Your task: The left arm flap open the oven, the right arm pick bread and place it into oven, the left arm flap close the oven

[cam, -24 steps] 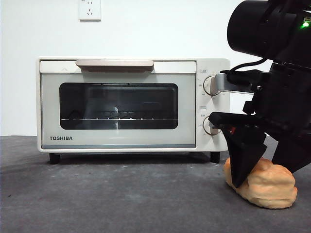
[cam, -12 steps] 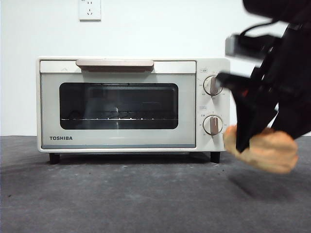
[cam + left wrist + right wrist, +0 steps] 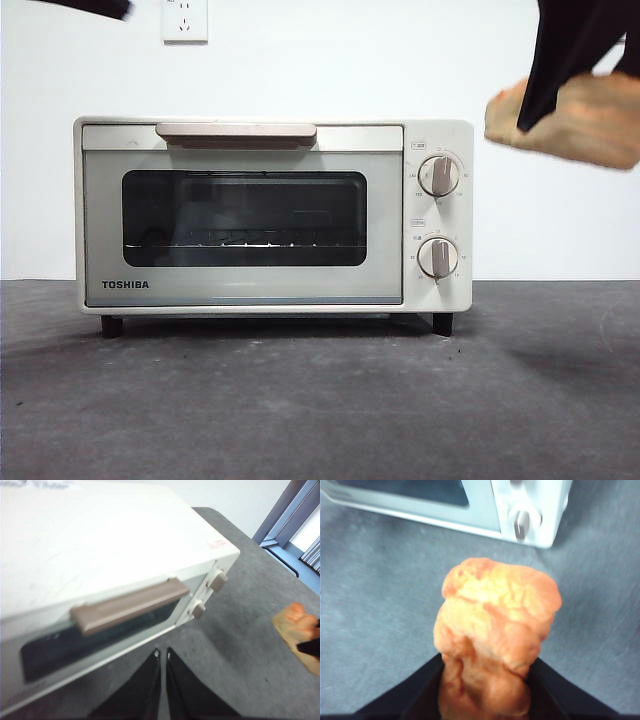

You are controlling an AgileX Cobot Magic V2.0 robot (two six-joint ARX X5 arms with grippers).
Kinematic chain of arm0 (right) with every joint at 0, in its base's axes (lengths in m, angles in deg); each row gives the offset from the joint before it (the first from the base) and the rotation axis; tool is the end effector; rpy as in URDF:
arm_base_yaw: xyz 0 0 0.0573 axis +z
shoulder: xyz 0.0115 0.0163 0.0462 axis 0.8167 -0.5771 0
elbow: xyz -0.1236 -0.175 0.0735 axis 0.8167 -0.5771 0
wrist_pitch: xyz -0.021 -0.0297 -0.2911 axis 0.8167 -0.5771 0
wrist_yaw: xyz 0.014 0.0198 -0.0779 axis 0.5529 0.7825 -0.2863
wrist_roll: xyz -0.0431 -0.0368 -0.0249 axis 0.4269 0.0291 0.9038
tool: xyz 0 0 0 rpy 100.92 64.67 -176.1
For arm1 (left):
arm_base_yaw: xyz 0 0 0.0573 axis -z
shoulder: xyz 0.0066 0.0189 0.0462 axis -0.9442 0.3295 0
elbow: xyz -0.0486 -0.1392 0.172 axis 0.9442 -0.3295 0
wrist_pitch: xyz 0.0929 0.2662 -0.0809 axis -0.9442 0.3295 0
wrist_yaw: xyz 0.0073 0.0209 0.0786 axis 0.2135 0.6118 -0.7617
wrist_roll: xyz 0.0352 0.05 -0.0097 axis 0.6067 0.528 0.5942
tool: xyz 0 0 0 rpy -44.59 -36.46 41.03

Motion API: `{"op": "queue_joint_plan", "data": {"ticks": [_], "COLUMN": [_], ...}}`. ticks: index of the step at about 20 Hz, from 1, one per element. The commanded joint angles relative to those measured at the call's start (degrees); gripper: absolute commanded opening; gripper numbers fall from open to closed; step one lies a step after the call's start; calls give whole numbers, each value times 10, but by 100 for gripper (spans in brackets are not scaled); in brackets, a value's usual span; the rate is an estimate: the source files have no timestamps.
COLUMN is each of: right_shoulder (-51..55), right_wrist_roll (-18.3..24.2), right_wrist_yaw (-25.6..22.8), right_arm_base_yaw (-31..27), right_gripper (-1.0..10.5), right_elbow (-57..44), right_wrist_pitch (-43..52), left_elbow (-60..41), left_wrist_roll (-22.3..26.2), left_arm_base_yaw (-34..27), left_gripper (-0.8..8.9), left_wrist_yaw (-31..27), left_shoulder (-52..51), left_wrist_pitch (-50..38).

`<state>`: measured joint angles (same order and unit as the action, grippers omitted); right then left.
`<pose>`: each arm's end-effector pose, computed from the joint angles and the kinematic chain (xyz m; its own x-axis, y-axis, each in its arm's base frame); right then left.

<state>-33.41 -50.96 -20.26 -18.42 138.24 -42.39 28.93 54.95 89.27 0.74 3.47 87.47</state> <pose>0.2025 0.1482 0.2457 0.5866 0.4123 -0.6971 -0.3578 0.9041 0.2336 0.2517 -0.1025 0.2932 0.6734 -0.6585 -0.3359 0.5936 0.7525 -0.2853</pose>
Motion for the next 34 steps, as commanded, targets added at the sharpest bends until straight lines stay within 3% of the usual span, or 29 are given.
{"op": "queue_joint_plan", "data": {"ticks": [1, 5, 10, 28, 34], "right_shoulder": [1, 8, 13, 22, 31], "right_wrist_roll": [14, 15, 15, 22, 24], "right_wrist_yaw": [0, 0, 0, 0, 0], "right_arm_base_yaw": [5, 6, 7, 11, 11], "right_gripper": [195, 196, 203, 204, 204], "right_elbow": [24, 33, 33, 33, 33], "right_wrist_pitch": [-12, -23, -23, -23, -23], "left_elbow": [22, 47, 72, 76, 76], "left_wrist_roll": [-2, 23, 48, 80, 91], "left_arm_base_yaw": [20, 46, 56, 78, 106], "left_gripper": [16, 16, 16, 16, 16], "left_wrist_yaw": [-22, -78, -110, -168, -168], "left_shoulder": [49, 122, 173, 248, 251], "left_wrist_pitch": [-51, -86, -90, -108, -36]}}
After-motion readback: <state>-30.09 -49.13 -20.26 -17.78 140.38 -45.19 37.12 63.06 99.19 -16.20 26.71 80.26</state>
